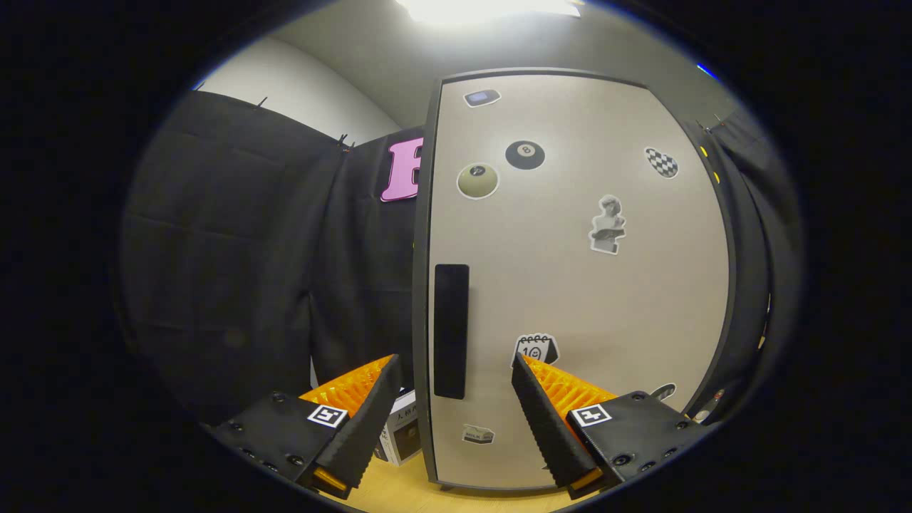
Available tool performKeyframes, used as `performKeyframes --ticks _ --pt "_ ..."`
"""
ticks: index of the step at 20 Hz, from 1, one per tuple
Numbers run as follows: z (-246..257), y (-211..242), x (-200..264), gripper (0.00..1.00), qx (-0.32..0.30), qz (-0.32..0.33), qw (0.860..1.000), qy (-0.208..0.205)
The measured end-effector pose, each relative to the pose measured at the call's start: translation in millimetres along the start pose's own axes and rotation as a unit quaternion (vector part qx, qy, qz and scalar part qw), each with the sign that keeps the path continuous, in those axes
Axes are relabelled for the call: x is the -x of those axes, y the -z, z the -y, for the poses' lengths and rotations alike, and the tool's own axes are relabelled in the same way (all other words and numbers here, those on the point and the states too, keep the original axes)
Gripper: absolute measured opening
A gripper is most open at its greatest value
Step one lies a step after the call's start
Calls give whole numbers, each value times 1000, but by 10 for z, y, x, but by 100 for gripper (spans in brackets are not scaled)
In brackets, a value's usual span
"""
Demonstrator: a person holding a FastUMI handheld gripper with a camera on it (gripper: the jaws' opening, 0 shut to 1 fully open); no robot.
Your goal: Open the shoe cabinet door, grab the shoes and put them into the shoe cabinet, then close the shoe cabinet door.
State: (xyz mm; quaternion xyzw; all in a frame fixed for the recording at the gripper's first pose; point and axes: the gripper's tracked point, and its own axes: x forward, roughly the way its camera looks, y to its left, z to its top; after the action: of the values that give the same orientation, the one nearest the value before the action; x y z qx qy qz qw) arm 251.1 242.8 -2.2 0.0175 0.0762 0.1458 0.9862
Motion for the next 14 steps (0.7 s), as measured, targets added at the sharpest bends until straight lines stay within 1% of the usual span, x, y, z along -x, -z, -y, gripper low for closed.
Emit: performKeyframes --ticks 1,6,7,8,9,11,12,14 --pt "-13 40 -83 97 -3 -7 1000 -1" --pt "-18 207 -400 80 -10 -38 999 18" --pt "-14 229 -450 70 -13 -43 999 21" --pt "-14 242 -492 67 -17 -46 999 23" --pt "-17 247 -539 60 -18 -49 998 23" --pt "17 298 -629 46 -23 -53 998 38" --pt "27 254 -568 38 -19 -52 998 41" --pt "24 267 -581 29 -11 -52 998 45"
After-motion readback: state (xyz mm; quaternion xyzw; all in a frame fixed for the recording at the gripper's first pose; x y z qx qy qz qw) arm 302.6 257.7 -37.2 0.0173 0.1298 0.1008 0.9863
